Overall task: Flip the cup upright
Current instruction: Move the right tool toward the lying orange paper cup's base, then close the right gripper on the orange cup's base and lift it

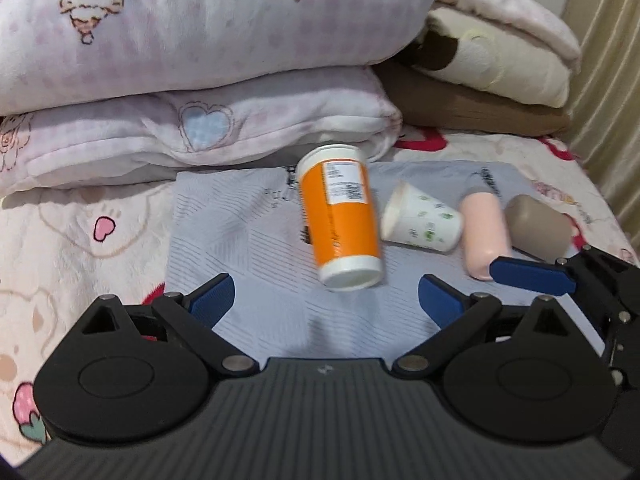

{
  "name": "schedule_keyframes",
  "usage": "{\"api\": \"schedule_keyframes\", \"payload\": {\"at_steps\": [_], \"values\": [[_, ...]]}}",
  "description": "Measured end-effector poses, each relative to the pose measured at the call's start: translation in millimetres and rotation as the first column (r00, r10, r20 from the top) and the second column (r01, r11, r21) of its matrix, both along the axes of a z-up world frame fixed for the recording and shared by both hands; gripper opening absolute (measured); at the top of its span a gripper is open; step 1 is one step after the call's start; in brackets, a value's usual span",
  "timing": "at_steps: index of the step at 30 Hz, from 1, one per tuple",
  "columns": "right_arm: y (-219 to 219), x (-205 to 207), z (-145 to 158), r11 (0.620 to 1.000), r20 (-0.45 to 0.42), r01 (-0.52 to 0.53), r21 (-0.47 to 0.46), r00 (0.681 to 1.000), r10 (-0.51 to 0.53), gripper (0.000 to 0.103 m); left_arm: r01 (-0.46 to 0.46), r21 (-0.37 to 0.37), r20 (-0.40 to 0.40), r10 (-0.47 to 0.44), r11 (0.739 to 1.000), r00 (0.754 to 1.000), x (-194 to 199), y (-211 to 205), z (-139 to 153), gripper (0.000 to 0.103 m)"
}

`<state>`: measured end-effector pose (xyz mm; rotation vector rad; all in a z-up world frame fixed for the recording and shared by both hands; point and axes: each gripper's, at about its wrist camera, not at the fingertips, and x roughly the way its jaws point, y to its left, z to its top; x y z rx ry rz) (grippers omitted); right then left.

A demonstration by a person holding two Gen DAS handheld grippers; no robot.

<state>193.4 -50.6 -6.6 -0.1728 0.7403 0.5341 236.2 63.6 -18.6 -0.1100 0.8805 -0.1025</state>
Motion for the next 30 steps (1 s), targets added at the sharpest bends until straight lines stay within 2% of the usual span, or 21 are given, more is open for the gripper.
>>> {"api": "schedule_keyframes", "payload": {"at_steps": [4,8,12,15,20,23,26,30], "values": [[-6,28,-30,0.997,-0.025,0.046,0.069,0.999,-0.044,0.1,-0.028,-0.082,0.0,0.028,0.996,1.0,21,14,-20,0.097],[-12,33,-56,0.999,0.009,-0.013,0.038,1.0,0.012,0.1,-0.046,-0.212,0.002,0.048,0.976,0.999,26,31,-44,0.097],[-19,49,-71,0.996,-0.025,0.037,0.087,0.999,-0.035,0.1,-0.042,-0.263,0.007,0.045,0.964,0.999,37,33,-65,0.096],[-19,55,-79,0.996,-0.012,0.045,0.081,0.999,-0.044,0.099,-0.024,-0.308,0.016,0.03,0.951,0.999,44,33,-75,0.095],[-13,70,-86,0.996,0.014,0.041,0.08,0.999,-0.042,0.098,0.013,-0.313,0.043,0.0,0.95,0.999,51,26,-87,0.08],[-6,83,-94,0.996,0.028,0.045,0.08,0.998,-0.048,0.095,0.017,-0.356,0.04,-0.003,0.934,0.999,54,29,-95,0.071],[-2,96,-104,0.992,-0.008,0.097,0.078,0.995,-0.096,0.088,0.028,-0.365,0.03,-0.018,0.93,0.999,56,28,-100,0.062],[-2,92,-109,0.996,0.009,0.066,0.065,0.998,-0.066,0.086,0.045,-0.39,0.039,-0.032,0.92,0.999,58,26,-103,0.054]]}}
